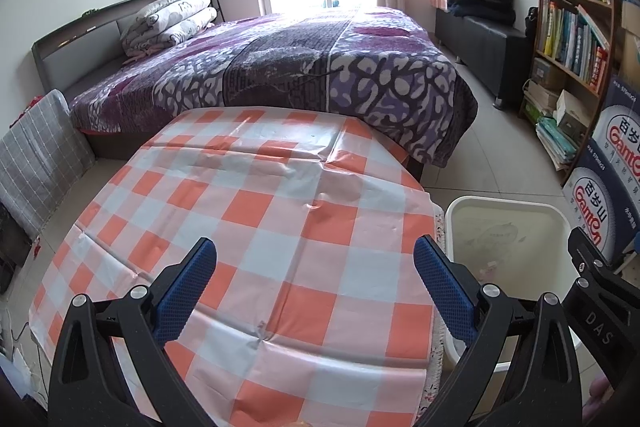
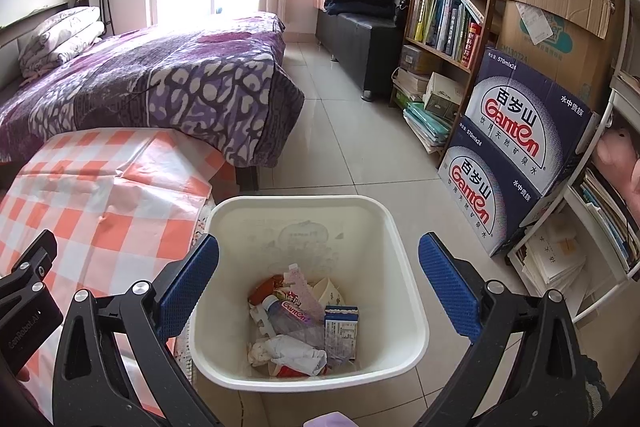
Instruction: Collect trash
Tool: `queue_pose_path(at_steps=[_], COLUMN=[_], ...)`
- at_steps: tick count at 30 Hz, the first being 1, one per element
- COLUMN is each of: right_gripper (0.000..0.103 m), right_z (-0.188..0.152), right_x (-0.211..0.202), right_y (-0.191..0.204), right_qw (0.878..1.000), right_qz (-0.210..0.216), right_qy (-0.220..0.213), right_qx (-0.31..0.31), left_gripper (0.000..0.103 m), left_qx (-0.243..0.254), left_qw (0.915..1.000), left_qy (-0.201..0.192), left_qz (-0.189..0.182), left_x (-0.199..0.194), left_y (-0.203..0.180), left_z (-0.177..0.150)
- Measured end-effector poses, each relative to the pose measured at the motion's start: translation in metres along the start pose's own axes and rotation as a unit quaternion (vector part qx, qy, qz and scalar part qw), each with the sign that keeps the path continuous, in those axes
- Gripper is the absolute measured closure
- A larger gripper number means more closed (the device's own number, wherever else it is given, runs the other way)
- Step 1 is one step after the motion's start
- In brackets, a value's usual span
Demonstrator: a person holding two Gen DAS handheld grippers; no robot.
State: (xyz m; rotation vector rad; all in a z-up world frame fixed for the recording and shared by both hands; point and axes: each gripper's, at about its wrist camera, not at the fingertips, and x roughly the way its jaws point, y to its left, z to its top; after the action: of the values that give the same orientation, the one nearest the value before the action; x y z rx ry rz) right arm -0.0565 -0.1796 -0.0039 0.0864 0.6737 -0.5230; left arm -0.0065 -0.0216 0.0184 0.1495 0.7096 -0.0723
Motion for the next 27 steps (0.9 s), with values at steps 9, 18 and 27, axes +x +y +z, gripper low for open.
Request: queue_pose_path(at_steps=[9,18,27], right_gripper=[0.007,0.007,0.007], right_z=[0.0019,0.0051,0.0041], right_x=[0.0044,0.0045,0.0032], right_y=[-0.0036,-0.0046,-0.0038], right_qw=[1.000,1.000,1.000], right_qz=[0.008,0.012,0.012], right_qy=[0.013,0.014,0.013], right_qx=[0.010,0.008,0.008], left_gripper=[0.007,0.008,0.008], left_qx=[0.001,0.004,0.004], left_qw=[0.9999,0.9999,0.9998], left_qy=[0.001,0.000,0.002], left_qz=[-0.014,-0.016,-0.019], left_x=[0.0013,0.0018,0.0011], left_y=[-0.0043,-0.0040,-0.0043], left_z=[-0.0085,-0.0068,-0.0072])
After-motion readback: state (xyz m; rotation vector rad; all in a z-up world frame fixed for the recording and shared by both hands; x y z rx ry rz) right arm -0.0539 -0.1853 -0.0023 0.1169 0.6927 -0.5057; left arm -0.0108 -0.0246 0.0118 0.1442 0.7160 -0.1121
